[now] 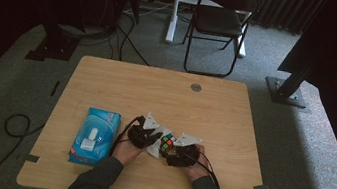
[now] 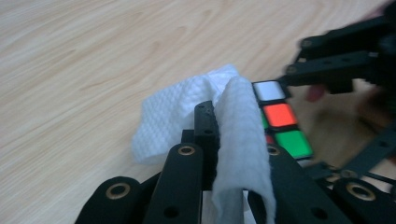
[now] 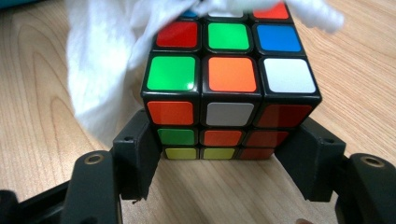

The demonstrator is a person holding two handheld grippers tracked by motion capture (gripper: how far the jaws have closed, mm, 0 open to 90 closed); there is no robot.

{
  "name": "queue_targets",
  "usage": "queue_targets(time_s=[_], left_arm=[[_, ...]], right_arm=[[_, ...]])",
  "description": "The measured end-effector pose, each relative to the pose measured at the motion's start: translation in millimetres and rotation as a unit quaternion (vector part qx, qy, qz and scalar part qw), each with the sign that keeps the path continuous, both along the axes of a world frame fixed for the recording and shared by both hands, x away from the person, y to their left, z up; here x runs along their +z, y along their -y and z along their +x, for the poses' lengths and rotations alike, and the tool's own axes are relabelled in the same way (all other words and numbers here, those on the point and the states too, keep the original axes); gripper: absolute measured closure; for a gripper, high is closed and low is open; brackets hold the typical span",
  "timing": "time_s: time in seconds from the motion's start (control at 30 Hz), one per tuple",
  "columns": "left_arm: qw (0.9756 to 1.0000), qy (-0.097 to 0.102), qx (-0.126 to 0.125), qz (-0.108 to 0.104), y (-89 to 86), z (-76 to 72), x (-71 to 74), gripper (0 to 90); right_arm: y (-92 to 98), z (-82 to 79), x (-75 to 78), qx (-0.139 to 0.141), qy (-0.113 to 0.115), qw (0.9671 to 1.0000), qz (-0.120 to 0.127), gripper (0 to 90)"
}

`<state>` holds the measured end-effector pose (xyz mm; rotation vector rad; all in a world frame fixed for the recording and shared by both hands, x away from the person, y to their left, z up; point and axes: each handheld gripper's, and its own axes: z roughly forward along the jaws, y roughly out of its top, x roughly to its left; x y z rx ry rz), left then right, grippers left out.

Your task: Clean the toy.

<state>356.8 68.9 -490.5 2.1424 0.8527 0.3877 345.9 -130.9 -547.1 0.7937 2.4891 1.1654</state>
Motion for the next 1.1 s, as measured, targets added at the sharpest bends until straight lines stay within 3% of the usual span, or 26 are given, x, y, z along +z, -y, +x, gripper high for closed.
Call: queue_targets(time_s=[0.4, 0.9, 1.1], left_arm=[[1.0, 0.0, -0.005, 0.005, 9.9, 5.4, 1.5, 85.7], [0.9979, -0.002, -0.064, 0.004, 36.9, -0.4, 1.1, 85.8], [0.9975, -0.007, -0.07, -0.006, 33.8, 0.7, 0.2, 85.8]], right_arm=[[-0.1, 0.0, 0.0, 0.001, 0.001, 1.0, -0.001, 34.0], [-0.1, 0.0, -0.1, 0.003, 0.003, 1.0, -0.002, 34.0], [0.1, -0.6, -0.1, 0.005, 0.004, 1.0, -0.003, 34.0]])
